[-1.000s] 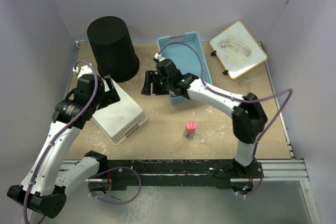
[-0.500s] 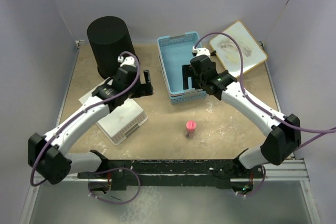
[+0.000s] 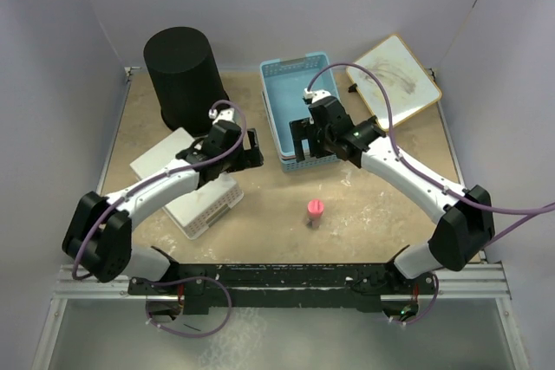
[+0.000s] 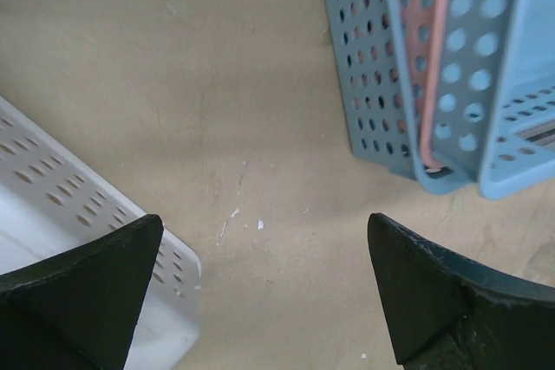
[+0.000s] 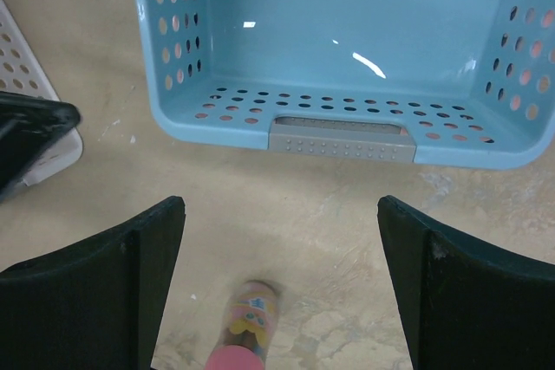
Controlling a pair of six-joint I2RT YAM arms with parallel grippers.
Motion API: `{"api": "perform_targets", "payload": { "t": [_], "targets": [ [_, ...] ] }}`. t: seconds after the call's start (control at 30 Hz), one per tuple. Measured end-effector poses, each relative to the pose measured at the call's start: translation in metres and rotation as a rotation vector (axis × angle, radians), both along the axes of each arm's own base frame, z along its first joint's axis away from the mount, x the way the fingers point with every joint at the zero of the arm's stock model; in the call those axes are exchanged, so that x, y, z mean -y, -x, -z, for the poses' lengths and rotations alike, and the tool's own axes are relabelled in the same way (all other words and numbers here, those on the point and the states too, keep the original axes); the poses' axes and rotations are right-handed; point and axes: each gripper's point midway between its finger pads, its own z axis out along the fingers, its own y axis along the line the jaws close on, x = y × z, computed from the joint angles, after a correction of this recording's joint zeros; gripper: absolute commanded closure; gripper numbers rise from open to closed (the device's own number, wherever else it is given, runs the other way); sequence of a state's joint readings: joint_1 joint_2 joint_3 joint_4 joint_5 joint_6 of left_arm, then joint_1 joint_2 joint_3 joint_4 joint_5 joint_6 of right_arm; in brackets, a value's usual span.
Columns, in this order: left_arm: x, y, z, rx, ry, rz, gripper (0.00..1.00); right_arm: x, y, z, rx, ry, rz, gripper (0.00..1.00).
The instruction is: Turn the large container upside down
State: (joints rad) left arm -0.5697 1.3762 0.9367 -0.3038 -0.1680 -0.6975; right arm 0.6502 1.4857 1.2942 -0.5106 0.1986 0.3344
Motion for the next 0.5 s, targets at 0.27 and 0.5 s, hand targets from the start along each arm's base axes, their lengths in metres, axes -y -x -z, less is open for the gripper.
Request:
{"api": "perform_targets", "payload": {
  "t": [0.27, 0.5],
  "targets": [
    [-0.007, 0.021, 0.06, -0.129, -0.027, -0.014, 0.0, -0.002, 0.003, 0.001, -0.008, -0.003, -0.007, 0.05],
    [-0.055, 0.029, 0.069, -0.152, -0.072, -0.14, 0.0, -0.011, 0.007, 0.001, -0.015, -0.022, -0.04, 0.05]
  ]
}}
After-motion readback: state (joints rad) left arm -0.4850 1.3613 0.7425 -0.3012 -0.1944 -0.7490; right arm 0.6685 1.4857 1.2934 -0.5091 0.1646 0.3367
